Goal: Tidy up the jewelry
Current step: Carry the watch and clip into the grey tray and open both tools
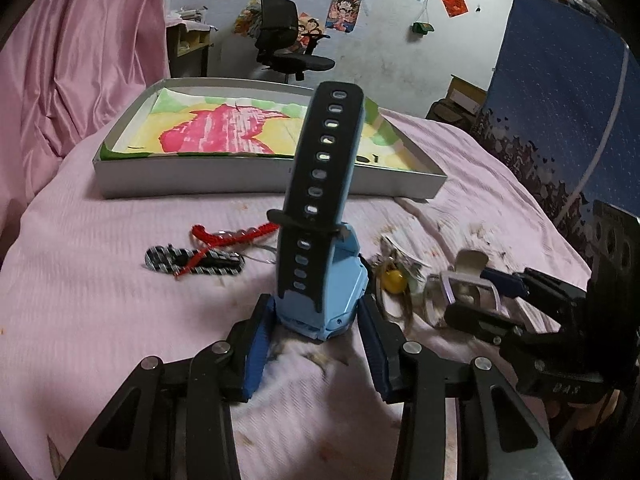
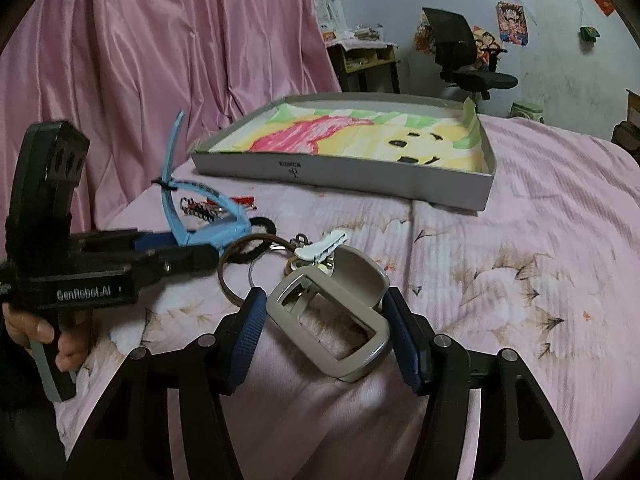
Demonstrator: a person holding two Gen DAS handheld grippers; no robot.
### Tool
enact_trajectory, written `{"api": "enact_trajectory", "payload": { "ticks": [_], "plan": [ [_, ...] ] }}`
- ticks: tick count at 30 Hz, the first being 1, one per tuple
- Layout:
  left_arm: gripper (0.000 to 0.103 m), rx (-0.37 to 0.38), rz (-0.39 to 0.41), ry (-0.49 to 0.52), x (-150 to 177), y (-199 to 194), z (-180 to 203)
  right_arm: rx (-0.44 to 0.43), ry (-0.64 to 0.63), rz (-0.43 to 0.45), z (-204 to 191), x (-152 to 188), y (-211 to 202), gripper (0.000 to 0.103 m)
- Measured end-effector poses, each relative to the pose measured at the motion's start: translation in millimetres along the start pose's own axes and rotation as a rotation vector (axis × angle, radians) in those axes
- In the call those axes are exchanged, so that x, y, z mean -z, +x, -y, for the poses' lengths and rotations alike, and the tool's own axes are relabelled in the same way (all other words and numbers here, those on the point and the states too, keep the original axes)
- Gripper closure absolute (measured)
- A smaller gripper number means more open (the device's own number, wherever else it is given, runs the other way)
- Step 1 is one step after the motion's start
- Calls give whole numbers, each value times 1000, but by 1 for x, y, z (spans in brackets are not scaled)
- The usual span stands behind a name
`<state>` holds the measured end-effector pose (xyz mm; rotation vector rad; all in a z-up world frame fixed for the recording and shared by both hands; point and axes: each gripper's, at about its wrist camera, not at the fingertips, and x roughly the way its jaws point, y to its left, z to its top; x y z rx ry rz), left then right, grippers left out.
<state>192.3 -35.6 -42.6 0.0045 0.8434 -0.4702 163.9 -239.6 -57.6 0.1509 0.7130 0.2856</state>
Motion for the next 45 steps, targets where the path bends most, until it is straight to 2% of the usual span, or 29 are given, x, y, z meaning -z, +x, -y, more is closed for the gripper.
{"api": "enact_trajectory", "payload": {
  "ticks": [8, 13, 22, 30, 34, 39, 42, 45],
  "plan": [
    [63, -6, 49, -22, 11, -13, 5, -22, 30, 98, 6, -2, -18, 48],
    [64, -24, 51, -11, 13, -13, 8, -22, 28, 91, 5, -3, -15, 48],
    [64, -52, 115, 33, 16, -23, 18, -24, 37, 94, 5, -4, -12, 48],
    [64, -44, 197, 4, 10, -40, 17, -36, 42, 166, 6, -13, -21, 48],
    [64, -19, 245, -24, -4, -47, 12, -42, 46, 208, 8, -26, -22, 48],
    [64, -17, 294, -64, -40, -45, 0, -27, 64, 252, 17, -53, -14, 48],
    [63, -40, 286, -74, -59, -35, -8, -6, 62, 254, 25, -76, 5, 48],
    [63, -62, 245, -100, -78, -17, -20, 10, 66, 247, 30, -93, 24, 48]
  ]
}}
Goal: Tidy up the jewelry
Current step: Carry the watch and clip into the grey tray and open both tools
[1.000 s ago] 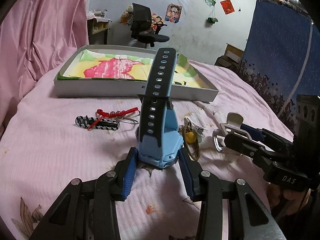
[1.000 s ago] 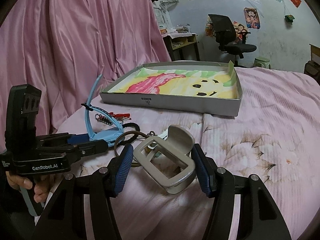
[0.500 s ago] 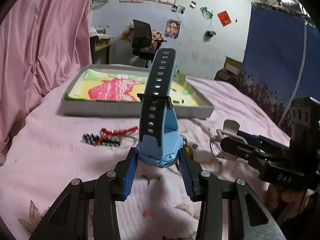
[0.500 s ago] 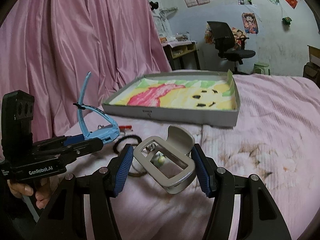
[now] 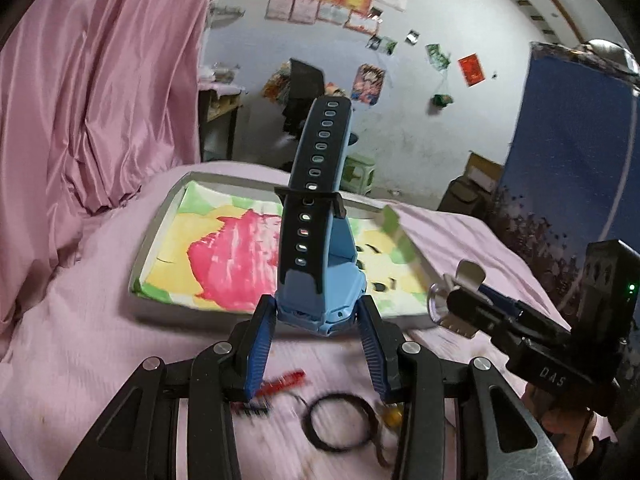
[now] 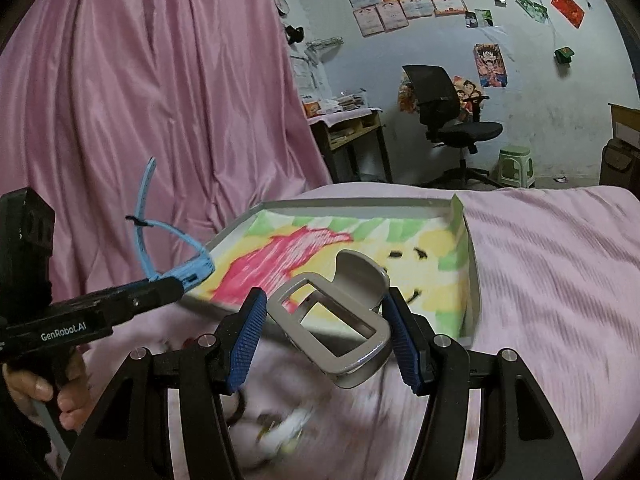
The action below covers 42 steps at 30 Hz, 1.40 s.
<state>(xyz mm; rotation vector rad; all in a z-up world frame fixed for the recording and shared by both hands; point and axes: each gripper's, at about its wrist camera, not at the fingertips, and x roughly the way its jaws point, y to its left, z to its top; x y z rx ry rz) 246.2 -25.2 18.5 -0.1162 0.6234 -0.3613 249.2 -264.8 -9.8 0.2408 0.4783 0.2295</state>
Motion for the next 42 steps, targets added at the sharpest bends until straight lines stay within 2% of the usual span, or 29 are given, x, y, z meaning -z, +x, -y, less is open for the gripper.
{"api": "enact_trajectory", "payload": {
  "ticks": [6, 9, 14, 20, 23, 25, 28, 33, 37, 42],
  "plan": [
    [63, -29, -80, -59, -22, 41, -19, 55, 16, -67, 9, -8, 45, 48],
    [63, -42, -136, -50, -22, 60, -23, 84, 21, -112, 13, -4, 60, 48],
    [63, -21, -237, -72, -18, 81, -30, 105, 33, -156, 16, -3, 68, 48],
    [63, -29, -243, -29, -14, 82, -22, 114, 20, -170, 17, -2, 69, 48],
    [62, -28, -217, -29, -13, 76, -21, 113, 17, -155, 16, -2, 62, 47],
    [51, -18, -198, -36, -12, 70, -20, 121, 14, -130, 16, -2, 53, 45],
    [34, -25, -130, -35, -10, 52, -16, 129, -1, -69, 12, -2, 34, 36],
    [22, -56, -26, -11, -3, 19, -9, 128, -29, 40, 0, -2, -4, 25],
    [10, -91, 61, 13, 6, -8, -5, 127, -47, 112, -9, 2, -30, 11],
    [2, -113, 156, 51, 19, -40, 5, 130, -96, 182, -23, 11, -61, 3]
  ]
}}
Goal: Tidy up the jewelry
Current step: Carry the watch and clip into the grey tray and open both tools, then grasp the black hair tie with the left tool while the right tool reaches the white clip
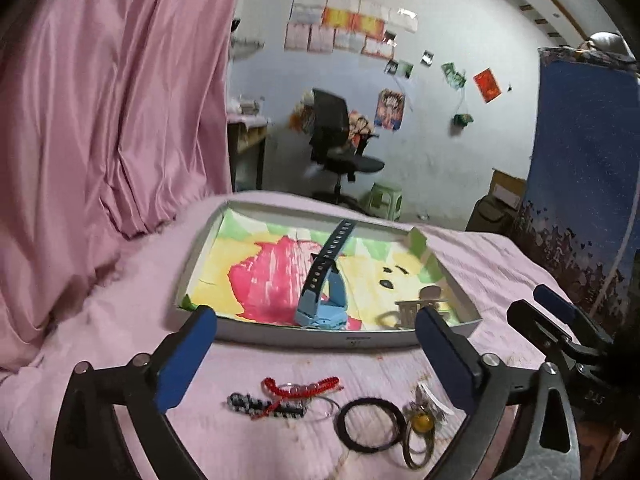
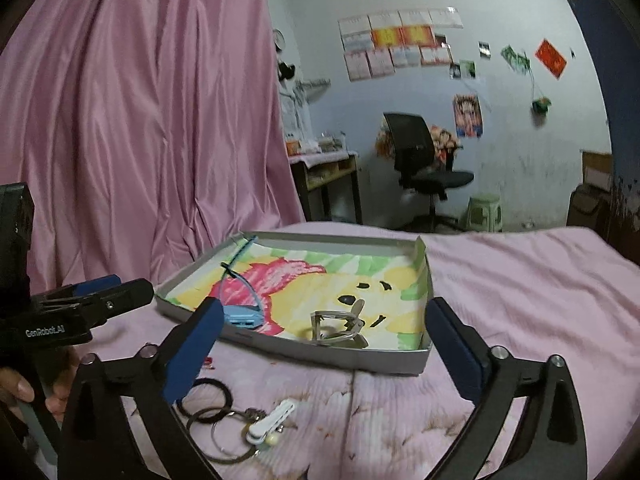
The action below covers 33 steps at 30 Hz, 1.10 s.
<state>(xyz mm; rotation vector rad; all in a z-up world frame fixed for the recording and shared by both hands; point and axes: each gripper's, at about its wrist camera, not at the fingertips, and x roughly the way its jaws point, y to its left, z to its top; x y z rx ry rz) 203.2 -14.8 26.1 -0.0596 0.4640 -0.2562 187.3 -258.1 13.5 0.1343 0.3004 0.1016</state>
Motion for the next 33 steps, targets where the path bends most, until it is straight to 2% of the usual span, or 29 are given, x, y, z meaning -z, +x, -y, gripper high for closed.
{"api": "enact_trajectory", "payload": {
  "ticks": [4, 9, 13, 20, 25, 30, 32, 33],
  "plan": [
    [1, -12, 21, 36, 11, -20, 2, 8, -33, 22, -5, 3, -15, 2],
    [1, -19, 36, 26, 25, -40, 0, 27, -72, 33, -10, 12, -36, 2],
    [1, -32, 20, 45, 33, -48, 0, 19, -94, 21, -13, 17, -48, 2],
    [1, -20, -56, 60, 43, -46, 0, -15, -100, -84, -11, 25, -40, 1],
    [1, 18, -155, 15, 48, -32, -9, -20, -78, -165, -6, 32, -28, 2],
    [1, 39, -218, -22, 53, -21, -14, -31, -72, -223, -4, 41, -19, 2],
    [3, 49, -238, -24, 55, -17, -14, -35, -77, -239, -6, 43, -16, 6],
    [7, 56, -252, -21, 55, -15, -13, -41, -82, -250, -7, 44, -14, 9]
  ]
}}
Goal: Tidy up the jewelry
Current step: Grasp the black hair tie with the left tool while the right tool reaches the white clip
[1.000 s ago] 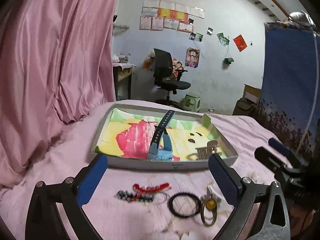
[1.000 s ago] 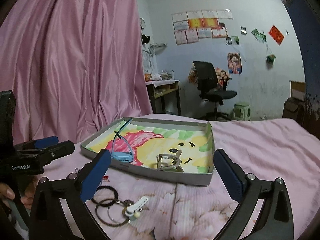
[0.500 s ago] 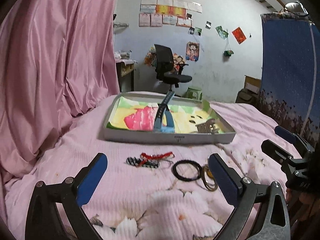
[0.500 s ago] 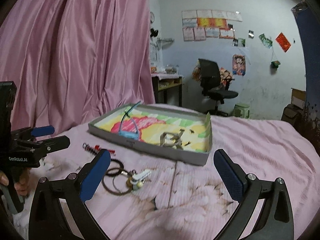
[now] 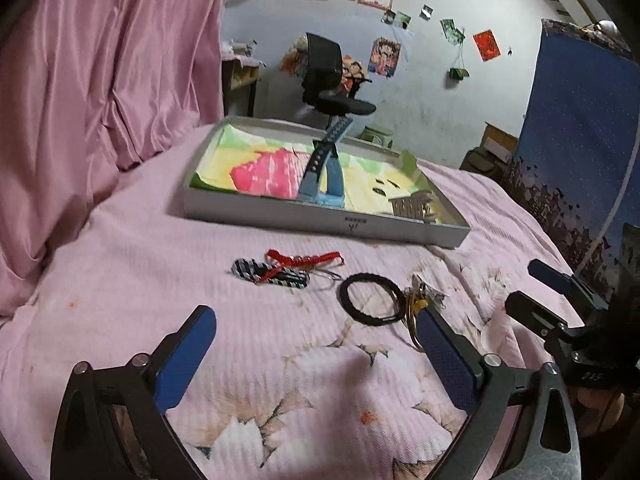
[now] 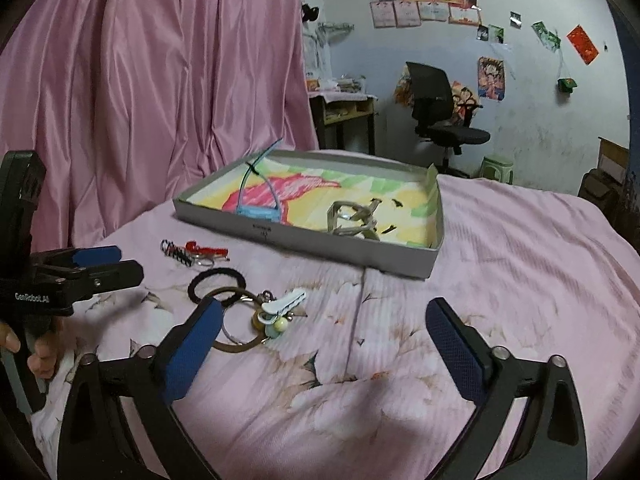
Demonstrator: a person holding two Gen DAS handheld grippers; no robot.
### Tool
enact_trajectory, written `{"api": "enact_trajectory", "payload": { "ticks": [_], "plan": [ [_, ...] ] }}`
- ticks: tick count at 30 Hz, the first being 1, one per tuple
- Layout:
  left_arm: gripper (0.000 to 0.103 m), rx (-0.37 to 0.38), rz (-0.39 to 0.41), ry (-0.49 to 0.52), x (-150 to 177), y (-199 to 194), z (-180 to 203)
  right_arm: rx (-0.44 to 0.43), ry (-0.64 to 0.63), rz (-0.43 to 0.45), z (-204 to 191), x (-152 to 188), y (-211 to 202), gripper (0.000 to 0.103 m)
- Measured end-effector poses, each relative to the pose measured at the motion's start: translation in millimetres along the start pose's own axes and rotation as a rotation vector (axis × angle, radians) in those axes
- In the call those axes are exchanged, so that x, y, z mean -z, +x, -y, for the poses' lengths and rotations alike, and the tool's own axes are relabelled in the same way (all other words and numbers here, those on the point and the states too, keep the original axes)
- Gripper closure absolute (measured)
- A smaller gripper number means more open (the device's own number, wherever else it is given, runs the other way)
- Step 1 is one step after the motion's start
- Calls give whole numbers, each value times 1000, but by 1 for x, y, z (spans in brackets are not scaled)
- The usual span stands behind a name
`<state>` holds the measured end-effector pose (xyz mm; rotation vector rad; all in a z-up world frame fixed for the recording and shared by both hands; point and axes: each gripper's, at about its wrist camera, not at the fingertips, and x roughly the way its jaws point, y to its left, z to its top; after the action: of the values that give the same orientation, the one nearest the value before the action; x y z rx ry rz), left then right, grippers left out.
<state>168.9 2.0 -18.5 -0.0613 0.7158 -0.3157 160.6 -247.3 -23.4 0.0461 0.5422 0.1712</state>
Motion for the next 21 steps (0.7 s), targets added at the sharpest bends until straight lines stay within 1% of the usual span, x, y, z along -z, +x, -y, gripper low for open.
{"api": "enact_trajectory", "payload": {
  "ticks": [1, 2, 4, 8, 12, 14, 16, 17, 18, 21],
  "plan": [
    [12, 6, -12, 3, -1, 3, 1, -7, -6, -13, -1, 0, 3, 18],
    [14, 13, -27, 7, 0, 6, 2, -13, -12, -26, -3, 0, 6, 24],
    [22, 28, -56, 15, -1, 13, 4, -25, -24, -55, -5, 0, 13, 30],
    [31, 43, -96, 19, -2, 23, 6, -51, -51, -114, -11, 3, 26, 44],
    [37, 56, -112, 10, -6, 31, 6, -78, -66, -144, -15, 3, 33, 51],
    [44, 71, -125, 1, -8, 35, 5, -91, -73, -151, -18, 2, 35, 56],
    [54, 88, -141, -9, -10, 41, 5, -101, -74, -155, -20, 1, 37, 59],
    [57, 95, -151, -16, -11, 43, 4, -106, -72, -158, -21, 1, 38, 63],
    [61, 103, -162, -22, -11, 46, 4, -111, -70, -160, -21, 0, 39, 65],
    [68, 129, -189, -27, -12, 53, 6, -125, -57, -163, -22, -1, 42, 66]
  ]
}}
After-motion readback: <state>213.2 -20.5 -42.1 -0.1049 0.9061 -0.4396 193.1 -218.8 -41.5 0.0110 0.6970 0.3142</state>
